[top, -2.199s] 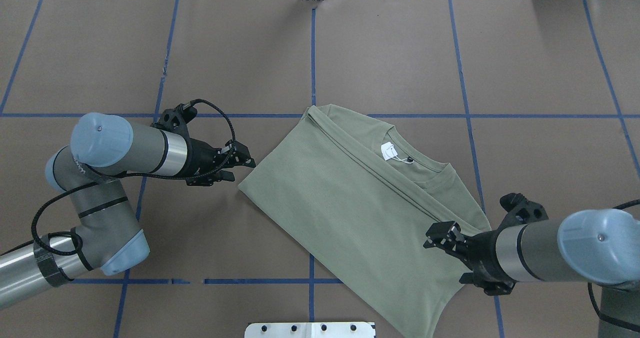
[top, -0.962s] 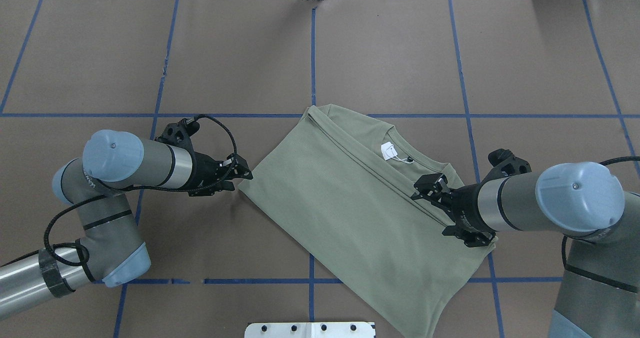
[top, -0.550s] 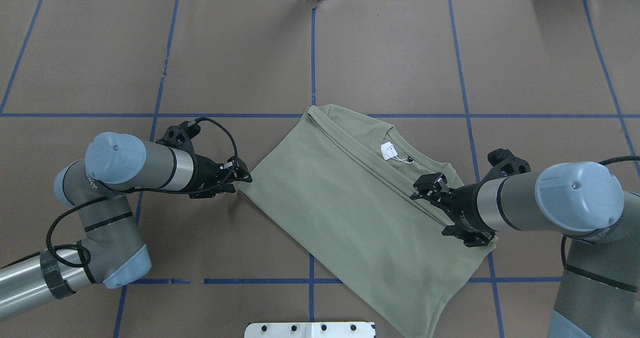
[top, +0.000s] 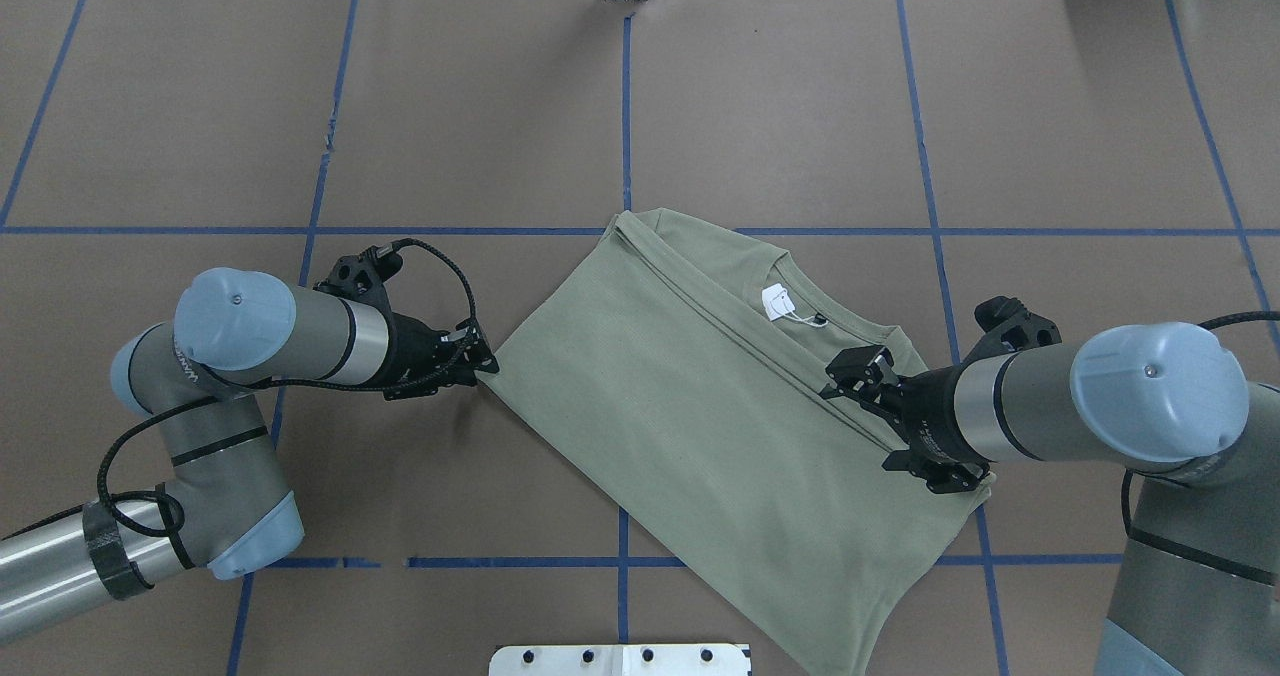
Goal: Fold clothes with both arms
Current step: 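Hold the shirt with both grippers and rotate it upright, left gripper pulling farther away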
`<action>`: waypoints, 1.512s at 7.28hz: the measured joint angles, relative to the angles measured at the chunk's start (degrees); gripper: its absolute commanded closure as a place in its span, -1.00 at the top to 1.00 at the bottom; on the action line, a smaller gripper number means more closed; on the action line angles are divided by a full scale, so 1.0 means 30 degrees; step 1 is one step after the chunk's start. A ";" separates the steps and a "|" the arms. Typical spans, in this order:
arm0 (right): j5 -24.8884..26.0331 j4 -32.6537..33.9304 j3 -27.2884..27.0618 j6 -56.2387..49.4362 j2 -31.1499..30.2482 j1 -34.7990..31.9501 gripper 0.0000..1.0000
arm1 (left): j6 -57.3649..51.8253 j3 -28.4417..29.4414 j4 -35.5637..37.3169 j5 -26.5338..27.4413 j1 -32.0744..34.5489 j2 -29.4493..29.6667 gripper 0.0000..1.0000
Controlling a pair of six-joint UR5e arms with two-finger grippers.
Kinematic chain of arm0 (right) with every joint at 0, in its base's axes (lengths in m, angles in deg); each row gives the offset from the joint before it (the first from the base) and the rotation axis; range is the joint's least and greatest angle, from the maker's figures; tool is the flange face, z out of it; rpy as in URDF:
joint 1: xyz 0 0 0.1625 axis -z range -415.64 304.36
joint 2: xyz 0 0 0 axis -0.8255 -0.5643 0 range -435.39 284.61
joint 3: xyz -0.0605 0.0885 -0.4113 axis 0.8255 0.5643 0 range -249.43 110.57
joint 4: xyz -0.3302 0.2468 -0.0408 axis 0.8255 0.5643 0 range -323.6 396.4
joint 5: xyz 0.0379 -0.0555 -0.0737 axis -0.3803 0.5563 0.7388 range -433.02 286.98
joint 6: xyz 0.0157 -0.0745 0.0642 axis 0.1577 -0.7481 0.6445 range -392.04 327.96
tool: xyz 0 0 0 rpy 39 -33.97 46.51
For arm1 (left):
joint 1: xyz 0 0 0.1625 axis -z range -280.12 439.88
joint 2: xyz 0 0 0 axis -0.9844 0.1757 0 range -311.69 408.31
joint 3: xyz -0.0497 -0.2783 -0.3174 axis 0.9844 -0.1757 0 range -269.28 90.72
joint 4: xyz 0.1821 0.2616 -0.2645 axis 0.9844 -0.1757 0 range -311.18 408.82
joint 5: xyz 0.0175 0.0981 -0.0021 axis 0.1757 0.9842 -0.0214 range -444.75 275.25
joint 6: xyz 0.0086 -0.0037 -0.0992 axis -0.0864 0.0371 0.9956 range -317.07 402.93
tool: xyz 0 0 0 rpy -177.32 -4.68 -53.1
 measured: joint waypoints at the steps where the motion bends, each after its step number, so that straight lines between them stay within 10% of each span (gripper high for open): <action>1: -0.0003 0.0000 -0.0005 0.0000 0.0004 -0.0004 1.00 | 0.0000 0.0008 0.0000 0.0008 -0.0097 -0.0007 -1.00; 6: -0.0017 0.0000 -0.0015 0.0000 0.0097 -0.0123 1.00 | -0.2465 0.0838 0.0695 -0.0026 0.1699 0.0498 -1.00; 11: 0.0048 0.0000 0.0001 0.0000 0.0404 -0.0770 1.00 | -0.5497 1.0248 0.0835 0.0714 0.6118 0.8563 -1.00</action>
